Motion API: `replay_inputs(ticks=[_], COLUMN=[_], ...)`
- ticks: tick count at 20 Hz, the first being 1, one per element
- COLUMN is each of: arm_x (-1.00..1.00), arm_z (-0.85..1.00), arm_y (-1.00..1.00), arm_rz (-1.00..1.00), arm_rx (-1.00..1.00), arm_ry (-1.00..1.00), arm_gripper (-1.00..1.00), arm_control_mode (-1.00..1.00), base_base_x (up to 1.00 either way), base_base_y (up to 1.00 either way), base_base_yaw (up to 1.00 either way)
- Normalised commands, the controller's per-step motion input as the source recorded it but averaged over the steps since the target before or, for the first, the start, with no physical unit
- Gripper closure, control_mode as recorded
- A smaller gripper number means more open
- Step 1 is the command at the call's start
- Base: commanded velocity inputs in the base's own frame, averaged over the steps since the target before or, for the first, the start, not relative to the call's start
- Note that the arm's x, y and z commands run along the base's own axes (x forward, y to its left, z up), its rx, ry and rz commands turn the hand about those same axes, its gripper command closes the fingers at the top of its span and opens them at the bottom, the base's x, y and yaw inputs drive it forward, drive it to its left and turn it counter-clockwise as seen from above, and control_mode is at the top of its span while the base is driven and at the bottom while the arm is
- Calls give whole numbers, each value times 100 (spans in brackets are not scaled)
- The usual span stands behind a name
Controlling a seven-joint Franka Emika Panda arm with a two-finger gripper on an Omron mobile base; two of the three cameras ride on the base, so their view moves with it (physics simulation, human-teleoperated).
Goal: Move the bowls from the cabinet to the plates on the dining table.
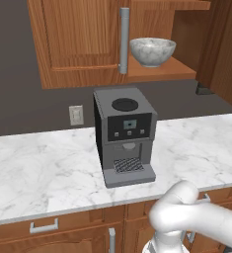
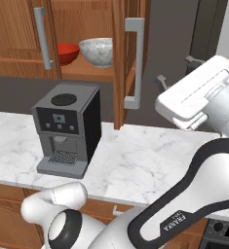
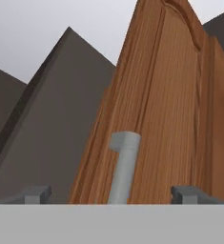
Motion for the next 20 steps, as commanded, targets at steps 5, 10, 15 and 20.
replay_inputs(ticks=[5, 10, 15, 20], arm_x=[-27, -11, -10, -5], arm_z=[-15, -27, -16, -10], arm_y=[62, 61, 62, 53], arm_rz=[0, -2, 0, -6], arm_rx=[-1, -1, 0, 0], arm_ry=[-1, 1, 0, -2], arm_gripper=[-100, -100, -100, -100], arm_control_mode=[-100, -100, -100, -100], base_base_x=[0, 0, 0, 0], base_base_y=[0, 0, 0, 0], base_base_yaw=[0, 0, 0, 0])
